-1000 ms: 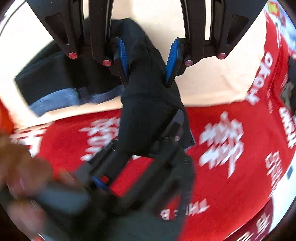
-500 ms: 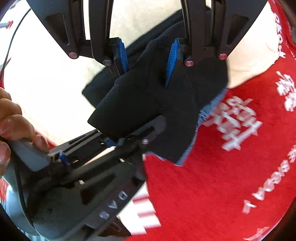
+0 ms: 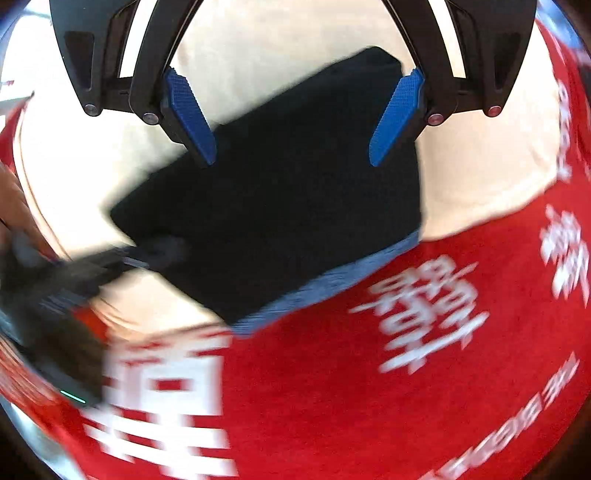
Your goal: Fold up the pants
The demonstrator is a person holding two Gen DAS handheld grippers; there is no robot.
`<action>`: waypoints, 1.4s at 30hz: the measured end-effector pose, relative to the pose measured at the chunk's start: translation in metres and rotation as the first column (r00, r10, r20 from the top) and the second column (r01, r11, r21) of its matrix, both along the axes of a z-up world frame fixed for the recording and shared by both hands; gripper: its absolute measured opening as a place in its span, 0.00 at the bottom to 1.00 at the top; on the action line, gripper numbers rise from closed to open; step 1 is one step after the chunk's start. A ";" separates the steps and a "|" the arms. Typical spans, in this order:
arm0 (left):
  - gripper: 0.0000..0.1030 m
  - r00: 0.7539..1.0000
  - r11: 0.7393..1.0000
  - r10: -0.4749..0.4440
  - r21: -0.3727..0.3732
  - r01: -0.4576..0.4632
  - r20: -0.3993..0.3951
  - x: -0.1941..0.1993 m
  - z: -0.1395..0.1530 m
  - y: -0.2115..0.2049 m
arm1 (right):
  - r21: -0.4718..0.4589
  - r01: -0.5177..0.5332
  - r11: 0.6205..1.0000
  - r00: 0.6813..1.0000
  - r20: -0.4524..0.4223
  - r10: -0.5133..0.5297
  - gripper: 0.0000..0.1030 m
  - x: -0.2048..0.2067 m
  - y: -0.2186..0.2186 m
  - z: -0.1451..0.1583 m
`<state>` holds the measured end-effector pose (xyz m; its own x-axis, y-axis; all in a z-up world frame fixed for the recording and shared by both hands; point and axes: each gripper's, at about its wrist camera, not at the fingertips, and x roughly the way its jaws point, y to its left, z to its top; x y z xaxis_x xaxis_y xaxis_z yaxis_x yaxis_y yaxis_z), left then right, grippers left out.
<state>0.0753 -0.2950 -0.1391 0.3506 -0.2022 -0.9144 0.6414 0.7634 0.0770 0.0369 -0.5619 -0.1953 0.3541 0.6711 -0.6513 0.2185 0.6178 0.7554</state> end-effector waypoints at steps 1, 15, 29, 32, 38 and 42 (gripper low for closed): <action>0.83 0.999 0.999 0.051 0.008 -0.051 -0.015 0.013 -0.008 0.006 | 0.033 -0.011 0.999 1.000 -0.003 0.011 0.15 -0.003 -0.004 -0.004; 0.82 0.991 0.996 0.082 -0.015 -0.084 -0.107 0.024 -0.043 -0.037 | 0.087 0.039 0.995 0.999 0.006 -0.040 0.11 -0.024 -0.027 -0.002; 0.82 0.986 0.997 0.076 0.003 -0.077 -0.151 0.019 -0.009 0.005 | -0.426 0.177 0.887 0.955 -0.143 -0.259 0.87 -0.081 -0.016 0.004; 0.83 0.978 0.998 0.066 0.020 -0.063 -0.196 0.014 0.006 0.018 | -0.407 0.224 0.886 0.945 -0.133 -0.300 0.88 -0.099 0.003 0.029; 1.00 0.970 0.999 0.041 0.025 -0.036 -0.241 -0.008 0.028 0.034 | -0.506 0.229 0.831 0.933 -0.128 -0.335 0.94 -0.112 0.056 0.064; 1.00 0.965 0.999 0.025 0.027 -0.018 -0.262 -0.021 0.041 0.041 | -0.547 0.245 0.801 0.913 -0.148 -0.381 0.99 -0.121 0.080 0.071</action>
